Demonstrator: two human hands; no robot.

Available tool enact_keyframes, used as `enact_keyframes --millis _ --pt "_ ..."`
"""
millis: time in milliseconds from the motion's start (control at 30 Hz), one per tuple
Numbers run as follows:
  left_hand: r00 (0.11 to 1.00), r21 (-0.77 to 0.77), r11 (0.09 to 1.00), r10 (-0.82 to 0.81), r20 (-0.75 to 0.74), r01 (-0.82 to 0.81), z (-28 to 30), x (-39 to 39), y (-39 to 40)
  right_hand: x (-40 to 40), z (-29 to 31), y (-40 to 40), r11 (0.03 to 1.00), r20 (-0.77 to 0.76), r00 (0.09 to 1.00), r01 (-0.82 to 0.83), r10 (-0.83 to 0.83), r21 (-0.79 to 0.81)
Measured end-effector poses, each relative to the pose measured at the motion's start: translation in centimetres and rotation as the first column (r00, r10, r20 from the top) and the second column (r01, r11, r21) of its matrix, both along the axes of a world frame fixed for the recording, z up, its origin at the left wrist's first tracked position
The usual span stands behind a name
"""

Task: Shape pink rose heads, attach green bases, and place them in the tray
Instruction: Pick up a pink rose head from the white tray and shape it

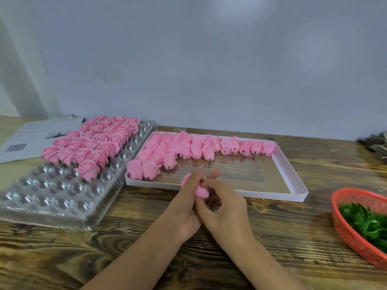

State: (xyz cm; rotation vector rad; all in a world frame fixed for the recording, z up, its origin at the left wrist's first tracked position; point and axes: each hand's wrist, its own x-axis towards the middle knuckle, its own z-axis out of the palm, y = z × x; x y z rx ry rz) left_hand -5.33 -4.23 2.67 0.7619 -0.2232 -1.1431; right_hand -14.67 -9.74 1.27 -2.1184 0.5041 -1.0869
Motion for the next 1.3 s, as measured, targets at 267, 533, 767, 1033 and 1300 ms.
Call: enact_keyframes --millis 267,533,767,1033,1300 --pt "0.976 -0.019 1.000 0.026 0.216 -0.022 0.3 0.6 0.5 0.0 1.6 -0.5 0.550 0.237 0.933 -0.352 0.271 0.757" --pt "0.962 0.021 0.996 0.074 0.263 -0.082 0.3 0.7 0.2 -0.2 2.0 -0.6 0.204 0.383 0.886 -0.439 0.262 0.875" --pt "0.986 -0.002 0.991 0.135 0.094 -0.135 0.5 0.7 0.1 0.1 1.3 -0.1 0.758 0.081 0.983 -0.181 0.167 0.626" --pt "0.982 0.000 0.988 0.154 -0.107 -0.155 0.5 0.6 0.0 0.2 -0.1 0.8 0.984 0.027 0.991 -0.131 0.129 0.124" --pt "0.993 -0.062 0.992 0.109 0.040 -0.106 0.4 0.4 -0.1 0.1 0.5 0.2 0.988 0.081 0.996 -0.056 0.044 0.146"
